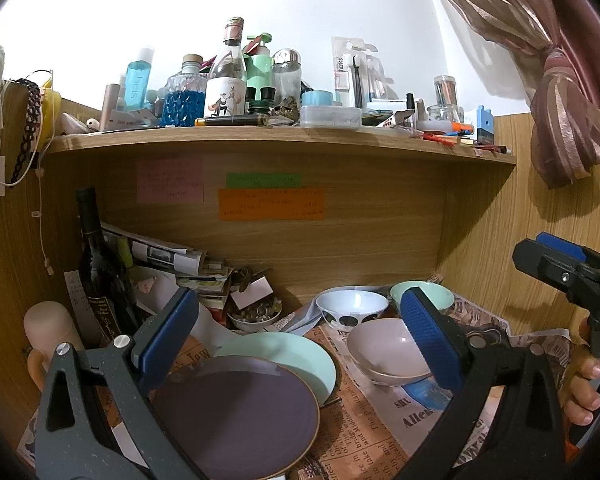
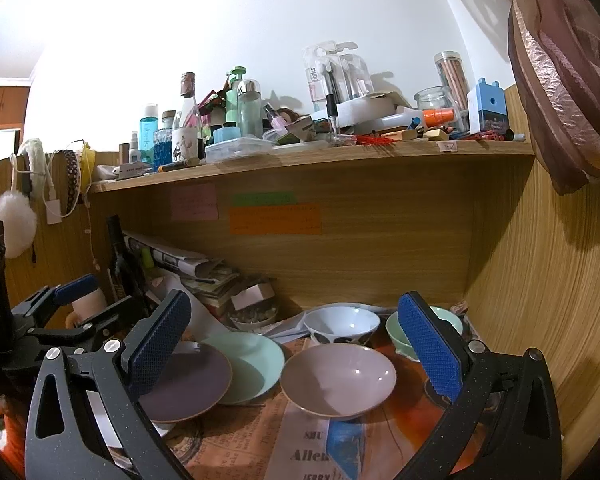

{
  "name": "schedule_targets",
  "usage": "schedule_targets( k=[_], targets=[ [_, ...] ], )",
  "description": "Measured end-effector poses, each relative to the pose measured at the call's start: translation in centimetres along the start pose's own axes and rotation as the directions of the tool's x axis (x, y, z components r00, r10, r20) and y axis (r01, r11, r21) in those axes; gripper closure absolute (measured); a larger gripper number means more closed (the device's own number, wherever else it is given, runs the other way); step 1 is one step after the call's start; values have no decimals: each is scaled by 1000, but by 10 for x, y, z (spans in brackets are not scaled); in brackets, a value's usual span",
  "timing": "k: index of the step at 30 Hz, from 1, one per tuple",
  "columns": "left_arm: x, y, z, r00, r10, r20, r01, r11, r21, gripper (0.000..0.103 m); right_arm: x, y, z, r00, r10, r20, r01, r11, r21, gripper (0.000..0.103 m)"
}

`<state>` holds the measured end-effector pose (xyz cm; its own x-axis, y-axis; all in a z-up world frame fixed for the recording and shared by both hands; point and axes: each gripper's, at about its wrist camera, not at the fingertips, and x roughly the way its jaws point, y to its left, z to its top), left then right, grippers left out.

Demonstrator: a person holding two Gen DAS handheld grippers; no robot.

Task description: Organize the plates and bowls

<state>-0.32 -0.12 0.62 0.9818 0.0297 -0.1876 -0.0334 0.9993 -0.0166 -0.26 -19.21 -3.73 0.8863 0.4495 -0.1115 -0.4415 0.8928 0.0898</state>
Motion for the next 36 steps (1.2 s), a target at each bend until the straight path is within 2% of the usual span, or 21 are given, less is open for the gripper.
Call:
schedule_targets(
  k=[25, 28, 36],
  targets=[
    [-4, 4, 1, 1000, 13, 8, -13, 1000, -7, 0, 1, 8, -3, 1000, -9, 15, 9, 1000, -10, 0],
    [-5, 9, -2, 1000, 15, -4, -15, 1000, -13, 0, 3, 11, -6, 1000, 4, 19, -4, 1000, -7, 0],
    [5, 31, -19, 992, 59, -115, -58, 998, 16, 0, 33, 21, -20, 994, 67, -81, -67, 998, 0, 0]
  ],
)
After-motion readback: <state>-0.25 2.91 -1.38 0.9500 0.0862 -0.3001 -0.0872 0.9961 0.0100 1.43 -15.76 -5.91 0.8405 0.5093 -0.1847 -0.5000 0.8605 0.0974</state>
